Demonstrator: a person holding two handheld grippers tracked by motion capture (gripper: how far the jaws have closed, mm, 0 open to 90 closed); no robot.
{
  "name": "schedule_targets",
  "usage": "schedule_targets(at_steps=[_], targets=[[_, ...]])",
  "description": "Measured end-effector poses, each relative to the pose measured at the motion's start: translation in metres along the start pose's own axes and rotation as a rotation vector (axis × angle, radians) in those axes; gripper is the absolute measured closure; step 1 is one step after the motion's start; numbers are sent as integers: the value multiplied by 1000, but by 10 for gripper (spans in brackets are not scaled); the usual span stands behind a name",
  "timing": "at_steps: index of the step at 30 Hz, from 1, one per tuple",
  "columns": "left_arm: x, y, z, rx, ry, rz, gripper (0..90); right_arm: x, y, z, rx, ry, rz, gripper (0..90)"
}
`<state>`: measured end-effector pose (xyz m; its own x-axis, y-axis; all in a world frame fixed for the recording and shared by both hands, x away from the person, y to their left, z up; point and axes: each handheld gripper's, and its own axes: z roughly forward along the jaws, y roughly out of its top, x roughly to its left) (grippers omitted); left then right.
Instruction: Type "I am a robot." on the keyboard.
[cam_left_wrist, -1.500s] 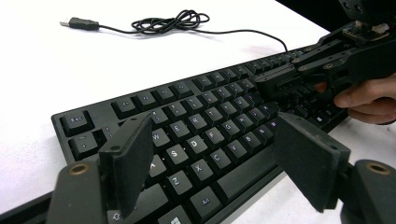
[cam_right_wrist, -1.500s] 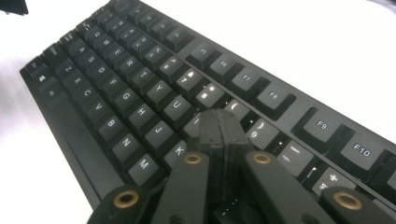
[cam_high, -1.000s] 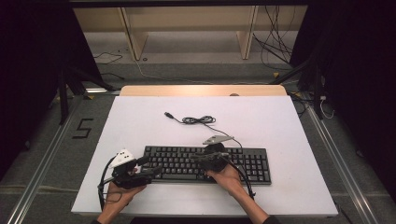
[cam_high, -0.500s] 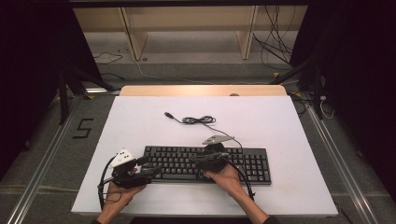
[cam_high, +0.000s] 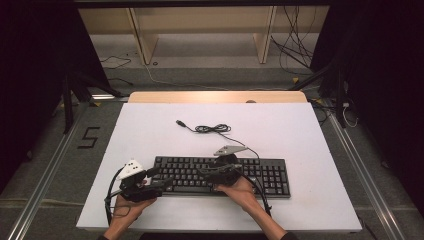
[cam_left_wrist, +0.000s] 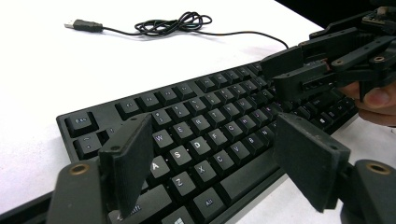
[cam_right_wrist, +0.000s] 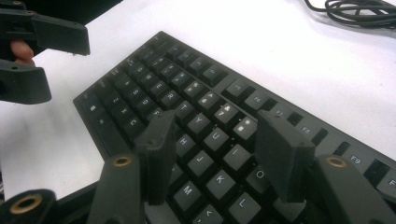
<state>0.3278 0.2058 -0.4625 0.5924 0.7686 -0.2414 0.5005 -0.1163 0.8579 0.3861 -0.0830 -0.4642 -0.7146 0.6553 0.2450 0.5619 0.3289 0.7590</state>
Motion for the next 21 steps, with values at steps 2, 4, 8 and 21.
schedule_targets(at_steps=[2,4,8,21], targets=[[0,0,0,-1,0,-2,283,1,0,0,1,0,-4,497],[0,0,0,0,1,-1,283,2,0,0,2,3,-6,503],[1,0,1,-2,4,-2,284,3,0,0,2,7,-10,498],[3,7,12,7,7,-4,319,10,-4,-10,-10,22,-30,440]])
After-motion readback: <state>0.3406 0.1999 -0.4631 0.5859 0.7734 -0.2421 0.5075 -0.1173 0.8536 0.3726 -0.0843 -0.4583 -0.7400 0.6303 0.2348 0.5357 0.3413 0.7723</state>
